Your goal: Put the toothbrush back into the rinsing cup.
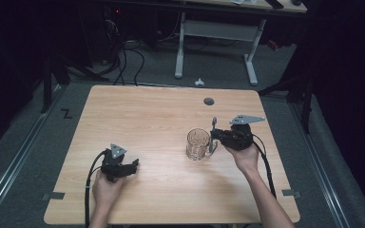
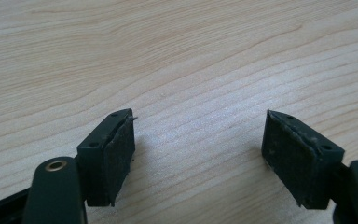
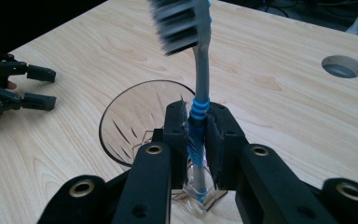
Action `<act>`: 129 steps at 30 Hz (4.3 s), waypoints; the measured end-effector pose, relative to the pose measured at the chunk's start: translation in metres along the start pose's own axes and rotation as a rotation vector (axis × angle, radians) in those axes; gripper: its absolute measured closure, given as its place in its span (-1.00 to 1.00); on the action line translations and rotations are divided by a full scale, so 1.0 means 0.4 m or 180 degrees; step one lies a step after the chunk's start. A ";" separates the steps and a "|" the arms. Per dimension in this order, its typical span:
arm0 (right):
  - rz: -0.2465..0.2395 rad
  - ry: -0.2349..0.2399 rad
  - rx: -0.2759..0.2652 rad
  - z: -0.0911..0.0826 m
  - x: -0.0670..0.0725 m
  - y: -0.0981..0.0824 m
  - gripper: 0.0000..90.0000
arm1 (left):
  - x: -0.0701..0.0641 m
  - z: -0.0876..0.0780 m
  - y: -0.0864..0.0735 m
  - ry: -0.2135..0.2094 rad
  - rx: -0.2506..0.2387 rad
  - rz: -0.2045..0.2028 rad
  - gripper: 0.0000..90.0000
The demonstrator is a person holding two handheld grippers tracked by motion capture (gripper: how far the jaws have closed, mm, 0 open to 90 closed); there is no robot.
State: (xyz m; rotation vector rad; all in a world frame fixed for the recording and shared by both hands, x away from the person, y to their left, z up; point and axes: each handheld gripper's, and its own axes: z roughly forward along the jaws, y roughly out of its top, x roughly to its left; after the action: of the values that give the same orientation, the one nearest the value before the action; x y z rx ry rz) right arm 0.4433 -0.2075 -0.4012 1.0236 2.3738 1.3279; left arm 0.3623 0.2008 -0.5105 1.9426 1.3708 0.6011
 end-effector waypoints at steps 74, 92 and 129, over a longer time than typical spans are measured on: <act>0.0183 -0.0292 -0.0265 -0.102 -0.040 -0.063 0.38 | 0.000 0.000 0.000 0.0004 0.0001 -0.0002 -0.42; 0.0305 -0.0373 -0.0369 -0.135 -0.058 -0.112 0.39 | 0.000 0.000 0.000 0.0007 0.0001 -0.0003 -0.42; 0.0511 -0.0431 -0.0216 -0.114 -0.074 -0.223 0.41 | 0.000 0.000 0.000 0.0008 0.0002 -0.0009 -0.42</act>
State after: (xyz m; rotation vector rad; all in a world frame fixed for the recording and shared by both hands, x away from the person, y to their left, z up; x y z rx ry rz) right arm 0.4005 -0.2880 -0.4524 1.2642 2.1724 1.3361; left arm 0.3624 0.2007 -0.5105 1.9406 1.3752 0.6020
